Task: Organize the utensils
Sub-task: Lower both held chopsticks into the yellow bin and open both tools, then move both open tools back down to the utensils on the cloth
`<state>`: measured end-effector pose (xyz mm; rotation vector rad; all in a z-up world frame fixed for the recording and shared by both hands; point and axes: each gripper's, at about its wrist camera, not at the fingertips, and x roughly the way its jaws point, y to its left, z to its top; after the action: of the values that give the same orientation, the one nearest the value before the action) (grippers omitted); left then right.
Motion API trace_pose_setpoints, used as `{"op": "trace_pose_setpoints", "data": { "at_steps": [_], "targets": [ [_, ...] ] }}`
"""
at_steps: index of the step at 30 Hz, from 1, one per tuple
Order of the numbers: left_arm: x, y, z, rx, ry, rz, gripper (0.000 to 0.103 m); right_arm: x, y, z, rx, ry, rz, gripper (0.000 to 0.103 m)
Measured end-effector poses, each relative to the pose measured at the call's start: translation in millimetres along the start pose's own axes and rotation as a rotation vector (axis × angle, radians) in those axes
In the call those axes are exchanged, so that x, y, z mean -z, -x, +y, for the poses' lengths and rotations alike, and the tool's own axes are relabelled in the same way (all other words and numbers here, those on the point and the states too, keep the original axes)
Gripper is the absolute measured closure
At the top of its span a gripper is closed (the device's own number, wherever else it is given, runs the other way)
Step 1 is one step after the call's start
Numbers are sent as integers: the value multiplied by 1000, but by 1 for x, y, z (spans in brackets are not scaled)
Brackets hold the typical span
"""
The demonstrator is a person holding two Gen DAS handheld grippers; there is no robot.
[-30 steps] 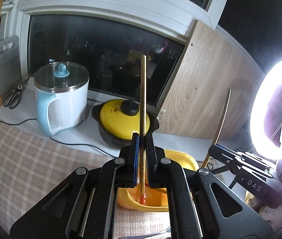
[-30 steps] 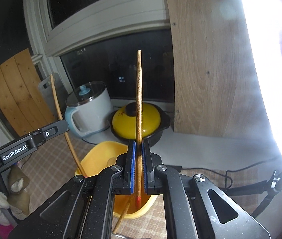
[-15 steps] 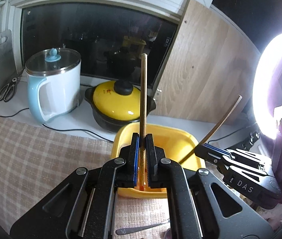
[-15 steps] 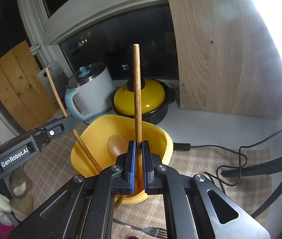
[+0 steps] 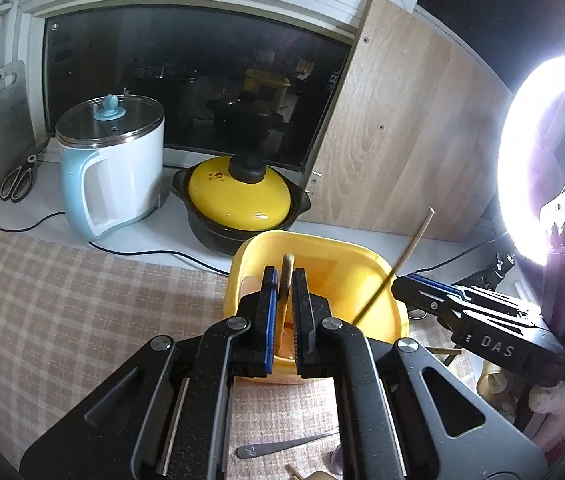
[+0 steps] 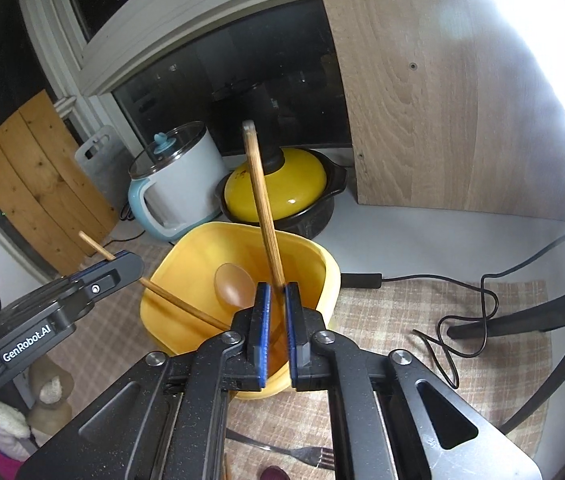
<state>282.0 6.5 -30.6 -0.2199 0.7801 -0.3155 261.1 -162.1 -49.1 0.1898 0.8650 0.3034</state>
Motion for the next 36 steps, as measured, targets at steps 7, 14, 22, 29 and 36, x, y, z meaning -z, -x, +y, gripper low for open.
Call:
{"op": "trace_pose_setpoints", "data": {
  "at_steps": [7, 14, 22, 29, 36],
  "targets": [
    [7, 23, 5, -13, 18, -25, 99, 8, 20, 4, -5, 19, -27, 77],
    [21, 54, 8, -33, 32, -52, 80, 23, 45, 4, -12, 36, -34, 75],
    [56, 81, 12, -50, 47, -38, 59, 48, 72, -3, -39, 67, -45, 55],
    [96, 82, 14, -48, 66, 55, 59, 79, 73, -11, -54, 106, 44, 53],
    [143, 80, 12, -62, 62, 157, 59, 106, 65, -24, -74, 73, 151, 34]
  ]
}}
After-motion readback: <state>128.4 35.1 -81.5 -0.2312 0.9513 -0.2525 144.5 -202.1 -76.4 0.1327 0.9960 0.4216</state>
